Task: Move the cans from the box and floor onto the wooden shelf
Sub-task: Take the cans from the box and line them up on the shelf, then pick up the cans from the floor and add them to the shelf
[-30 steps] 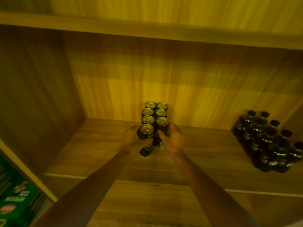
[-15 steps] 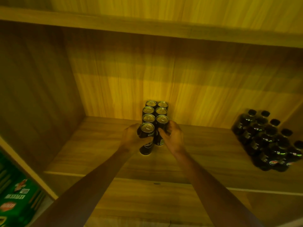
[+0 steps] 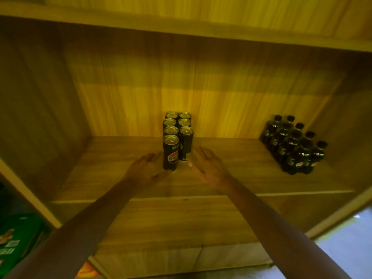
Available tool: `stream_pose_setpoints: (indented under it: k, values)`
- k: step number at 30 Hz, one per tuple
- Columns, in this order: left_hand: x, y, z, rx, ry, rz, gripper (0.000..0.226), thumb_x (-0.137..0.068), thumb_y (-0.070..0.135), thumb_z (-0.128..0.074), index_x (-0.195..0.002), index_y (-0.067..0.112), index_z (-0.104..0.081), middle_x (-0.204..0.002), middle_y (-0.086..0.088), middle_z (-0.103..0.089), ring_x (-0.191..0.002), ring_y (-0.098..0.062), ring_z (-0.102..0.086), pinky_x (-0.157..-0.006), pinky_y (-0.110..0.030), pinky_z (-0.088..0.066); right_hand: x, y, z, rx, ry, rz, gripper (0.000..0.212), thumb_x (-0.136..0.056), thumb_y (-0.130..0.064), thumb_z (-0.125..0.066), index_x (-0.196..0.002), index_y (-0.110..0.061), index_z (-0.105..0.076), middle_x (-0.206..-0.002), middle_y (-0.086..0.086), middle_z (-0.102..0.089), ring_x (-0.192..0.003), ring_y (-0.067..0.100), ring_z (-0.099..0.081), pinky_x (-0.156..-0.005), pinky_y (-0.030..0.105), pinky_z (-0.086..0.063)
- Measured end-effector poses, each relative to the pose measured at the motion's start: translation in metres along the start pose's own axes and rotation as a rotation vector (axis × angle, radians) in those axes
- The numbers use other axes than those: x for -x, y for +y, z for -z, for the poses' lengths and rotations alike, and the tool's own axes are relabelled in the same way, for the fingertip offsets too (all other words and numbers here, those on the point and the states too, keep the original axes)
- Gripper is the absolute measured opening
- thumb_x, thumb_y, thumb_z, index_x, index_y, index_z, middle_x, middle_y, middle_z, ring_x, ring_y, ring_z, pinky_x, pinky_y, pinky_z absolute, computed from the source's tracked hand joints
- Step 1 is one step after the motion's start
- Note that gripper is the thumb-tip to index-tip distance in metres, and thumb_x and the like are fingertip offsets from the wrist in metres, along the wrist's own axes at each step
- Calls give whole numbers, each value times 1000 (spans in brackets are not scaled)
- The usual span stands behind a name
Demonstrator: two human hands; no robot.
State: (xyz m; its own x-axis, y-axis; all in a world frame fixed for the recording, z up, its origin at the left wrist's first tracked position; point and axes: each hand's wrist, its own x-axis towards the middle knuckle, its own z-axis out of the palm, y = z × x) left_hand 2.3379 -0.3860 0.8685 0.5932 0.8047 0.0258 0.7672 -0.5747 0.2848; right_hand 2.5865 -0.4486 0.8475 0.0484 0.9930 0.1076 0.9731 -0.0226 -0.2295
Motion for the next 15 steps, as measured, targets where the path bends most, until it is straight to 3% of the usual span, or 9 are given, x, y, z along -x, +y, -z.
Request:
stream_pose_setpoints:
  k: [2,4,6,9,12,15]
  values:
    - [15,-2,-5,-87,-17,-68,114,-68,94,-3,-156,22,-18,-157,-10,-32,-141,-29,-35,-113,-43,-32,24,-3,3,81,-37,28,85,-90,-77,-9,-160,-27,-13,-168,6,-10,-154,33,-9,-121,57,-17]
    - [29,-4,-18,-158,-44,-133,128,-57,93,20,-155,22,-20,-159,-10,-29,-144,-29,-31,-116,-45,-29,48,-7,2,97,-50,30,76,-96,-71,-20,-160,-31,-10,-169,5,-7,-154,32,-5,-121,59,-13]
    - [42,-1,-33,-160,-24,-181,119,-65,90,16,-153,21,-26,-156,-12,-34,-142,-31,-35,-114,-46,-32,72,-12,-1,110,-40,24,70,-100,-62,-33,-159,-31,-11,-169,5,-9,-154,32,-6,-120,60,-13]
    - [70,18,-51,-121,15,-214,95,-81,82,-11,-152,23,-31,-151,-10,-43,-137,-30,-42,-110,-42,-36,107,-17,-10,145,-78,18,69,-101,-59,-34,-159,-29,-13,-168,8,-10,-154,33,-6,-120,60,-14]
    - [96,33,-68,-141,25,-231,84,-83,75,-20,-150,24,-32,-150,-6,-43,-134,-30,-45,-108,-40,-38,140,-20,-18,190,-76,48,79,-95,-70,-16,-159,-24,-20,-167,9,-16,-153,35,-13,-119,58,-20]
    - [114,53,-72,-188,17,-208,92,-81,81,-12,-150,22,-33,-151,-7,-42,-134,-31,-46,-106,-40,-38,166,-18,-22,195,-66,48,92,-87,-78,-1,-157,-24,-23,-165,10,-22,-151,36,-19,-116,60,-25]
